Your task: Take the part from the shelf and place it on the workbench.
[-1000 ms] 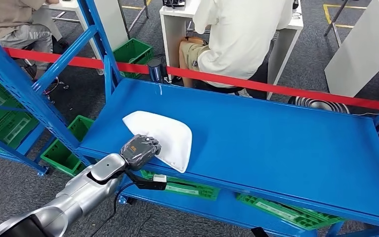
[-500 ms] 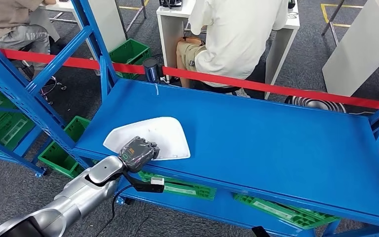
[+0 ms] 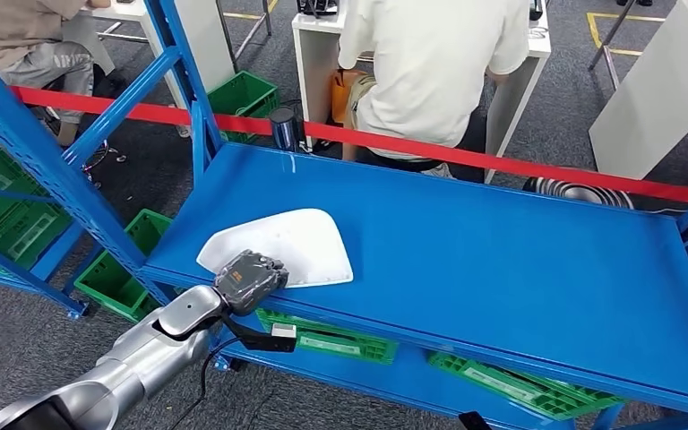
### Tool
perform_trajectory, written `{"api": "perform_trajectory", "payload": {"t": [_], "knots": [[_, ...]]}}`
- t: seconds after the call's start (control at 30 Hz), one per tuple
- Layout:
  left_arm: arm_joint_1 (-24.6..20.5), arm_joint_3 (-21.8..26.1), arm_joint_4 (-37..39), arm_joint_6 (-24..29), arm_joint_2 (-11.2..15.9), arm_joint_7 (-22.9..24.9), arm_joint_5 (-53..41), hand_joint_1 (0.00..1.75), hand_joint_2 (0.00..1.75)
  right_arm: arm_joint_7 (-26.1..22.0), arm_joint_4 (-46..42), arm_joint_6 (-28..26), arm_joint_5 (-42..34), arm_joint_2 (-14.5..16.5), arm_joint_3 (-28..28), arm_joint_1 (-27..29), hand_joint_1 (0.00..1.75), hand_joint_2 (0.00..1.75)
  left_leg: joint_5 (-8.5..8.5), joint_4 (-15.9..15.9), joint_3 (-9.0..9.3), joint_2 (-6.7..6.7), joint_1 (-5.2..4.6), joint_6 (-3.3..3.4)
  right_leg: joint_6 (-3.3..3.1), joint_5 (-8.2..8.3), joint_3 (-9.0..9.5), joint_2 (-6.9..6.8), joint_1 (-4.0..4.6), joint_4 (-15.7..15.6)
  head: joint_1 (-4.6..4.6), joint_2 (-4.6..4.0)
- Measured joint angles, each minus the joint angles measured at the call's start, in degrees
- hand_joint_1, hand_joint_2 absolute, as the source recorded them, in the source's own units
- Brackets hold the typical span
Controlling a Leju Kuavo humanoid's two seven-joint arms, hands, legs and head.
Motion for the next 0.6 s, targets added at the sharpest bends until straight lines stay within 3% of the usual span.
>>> {"api": "perform_trajectory", "payload": {"t": [0.1, 0.17, 0.23, 0.27, 0.3, 0.33, 0.4, 0.47, 0.53, 0.6], "knots": [[0.1, 0.1, -0.5, 0.0, -0.2, -0.4, 0.9, 0.00, 1.75, -0.1, 0.0, 0.0, 0.0, 0.1, -0.4, 0.0, 0.00, 0.00, -0.72, 1.1, -0.53, -0.01, 0.30, -0.75, -1.14, 0.39, 0.01, 0.06, -0.31, -0.1, -0.05, 0.00], [0.3, 0.1, -0.9, 0.0, -0.4, -0.8, 1.5, 0.00, 1.75, -0.2, 0.0, 0.1, 0.0, 0.2, -0.7, 0.1, 0.00, 0.00, -3.92, 6.2, -2.77, -0.03, 0.62, -1.48, -1.57, 0.53, -0.02, 0.07, -0.51, -0.2, -0.17, 0.00], [0.5, 0.1, -1.5, 0.1, -0.6, -1.1, 2.2, 0.00, 1.75, -0.3, 0.0, 0.1, 0.0, 0.2, -0.9, 0.3, 0.00, 0.00, -7.70, 14.2, -6.41, -0.02, 0.96, -2.06, -1.77, 0.58, -0.16, 0.06, -0.40, -0.2, -0.24, 0.00], [0.7, 0.1, -1.8, 0.2, -0.7, -1.1, 2.6, 0.00, 1.75, -0.4, 0.0, 0.1, 0.0, 0.2, -0.9, 0.4, 0.00, 0.00, -8.41, 16.8, -7.55, -0.02, 1.06, -2.14, -1.77, 0.58, -0.20, 0.06, -0.33, -0.2, -0.24, 0.00], [0.8, 0.1, -2.2, 0.2, -0.8, -1.2, 3.0, 0.00, 1.75, -0.5, 0.1, 0.1, 0.0, 0.3, -1.0, 0.6, 0.00, 0.00, -8.00, 17.1, -7.62, -0.02, 1.10, -2.08, -1.76, 0.58, -0.17, 0.07, -0.27, -0.2, -0.24, 0.00], [0.9, 0.2, -2.6, 0.3, -0.9, -1.1, 3.4, 0.00, 1.75, -0.5, 0.1, 0.1, 0.0, 0.3, -1.1, 0.7, 0.00, 0.00, -6.57, 15.0, -6.49, -0.03, 1.10, -1.86, -1.75, 0.58, -0.12, 0.13, -0.21, -0.2, -0.25, 0.00], [0.9, 0.2, -3.5, 0.4, -1.0, -1.1, 4.4, 0.00, 1.75, -0.7, 0.1, 0.1, 0.1, 0.6, -1.4, 0.7, 0.00, 0.00, -2.95, 6.6, -2.14, -0.08, 0.92, -0.90, -1.70, 0.61, 0.01, 0.27, -0.10, -0.2, -0.22, 0.00], [1.1, 0.2, -4.4, 0.3, -1.1, -1.0, 5.5, 0.00, 1.75, -0.9, 0.1, 0.1, 0.2, 0.9, -1.7, 0.7, 0.00, 0.00, -1.35, 1.1, 0.60, 0.06, 0.46, 0.04, -1.44, 0.70, -0.06, 0.33, 0.01, -0.2, -0.22, 0.00], [1.4, 0.3, -5.2, -0.3, -1.2, -0.9, 7.1, 0.00, 0.87, -0.9, 0.2, 0.1, 0.3, 1.0, -1.9, 0.8, 0.00, 0.00, -1.27, 0.3, 0.79, 0.21, 0.06, 0.52, -0.89, 0.88, -0.11, 0.29, 0.04, -0.5, -0.24, 0.00], [1.7, 0.7, -6.1, -2.0, -1.4, -0.7, 9.6, 0.00, 0.00, -0.9, 0.2, 0.1, 0.4, 1.0, -2.0, 0.8, 0.00, 0.00, -0.58, -0.8, 1.22, 0.24, 0.29, 1.03, -0.52, 0.57, -0.51, 0.16, 0.06, 0.0, -0.18, 0.00]]}}
